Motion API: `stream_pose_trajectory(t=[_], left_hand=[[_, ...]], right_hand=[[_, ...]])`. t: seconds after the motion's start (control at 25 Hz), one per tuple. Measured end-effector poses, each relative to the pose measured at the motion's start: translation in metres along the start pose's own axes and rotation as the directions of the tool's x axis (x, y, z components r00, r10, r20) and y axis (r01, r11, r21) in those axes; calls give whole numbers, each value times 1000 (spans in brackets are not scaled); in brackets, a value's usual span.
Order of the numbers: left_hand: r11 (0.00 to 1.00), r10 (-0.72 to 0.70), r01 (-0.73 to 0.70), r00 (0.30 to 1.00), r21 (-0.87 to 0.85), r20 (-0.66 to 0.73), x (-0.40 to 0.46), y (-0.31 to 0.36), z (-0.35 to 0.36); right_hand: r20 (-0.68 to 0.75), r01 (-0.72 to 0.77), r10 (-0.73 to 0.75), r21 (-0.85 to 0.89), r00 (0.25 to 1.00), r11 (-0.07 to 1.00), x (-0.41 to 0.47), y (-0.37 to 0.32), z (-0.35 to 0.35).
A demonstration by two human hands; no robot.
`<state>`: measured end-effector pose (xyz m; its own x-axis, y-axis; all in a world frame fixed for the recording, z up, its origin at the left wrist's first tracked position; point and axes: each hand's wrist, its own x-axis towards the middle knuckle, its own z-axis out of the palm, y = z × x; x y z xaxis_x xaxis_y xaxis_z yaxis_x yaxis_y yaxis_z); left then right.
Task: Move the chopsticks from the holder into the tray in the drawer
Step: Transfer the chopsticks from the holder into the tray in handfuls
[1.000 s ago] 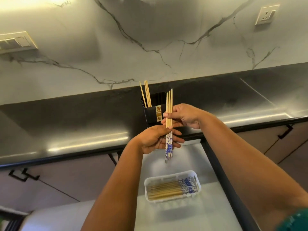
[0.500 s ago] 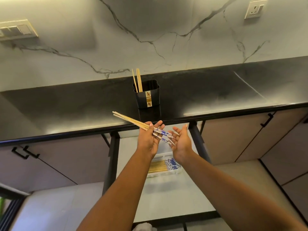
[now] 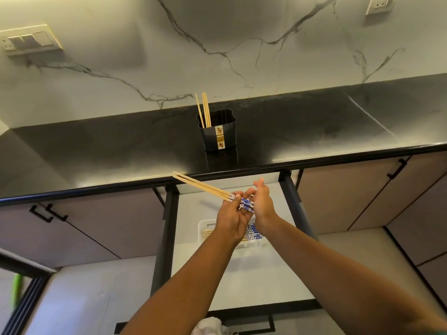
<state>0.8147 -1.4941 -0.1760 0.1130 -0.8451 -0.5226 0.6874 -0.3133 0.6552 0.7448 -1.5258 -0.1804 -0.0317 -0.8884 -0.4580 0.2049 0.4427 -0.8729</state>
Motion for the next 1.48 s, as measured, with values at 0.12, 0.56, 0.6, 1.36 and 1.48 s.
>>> stream_pose_trajectory(t=[0.12,0.56,0.6,1.36,1.48], left_hand=[[976,99,-68,984,205,-145,15,1,-26],[829,-117,146,989,540,-88,60,-31,-100],[759,-42,117,991,641,-130,71,-26,-112],[562,-94,319,941,763,-324,156,-20,-212],[567,-81,327,935,756,-345,160,-22,-214]], right_hand=[[-9,276,-331,-530,944,802,5,14,5],[418,383,-45,-777,907,501,54,64,21],[415,396,-70,-784,907,479,63,65,18],[442,460,130,-830,888,-317,153,156,2],[379,391,96,-897,920,-207,148,160,-7]])
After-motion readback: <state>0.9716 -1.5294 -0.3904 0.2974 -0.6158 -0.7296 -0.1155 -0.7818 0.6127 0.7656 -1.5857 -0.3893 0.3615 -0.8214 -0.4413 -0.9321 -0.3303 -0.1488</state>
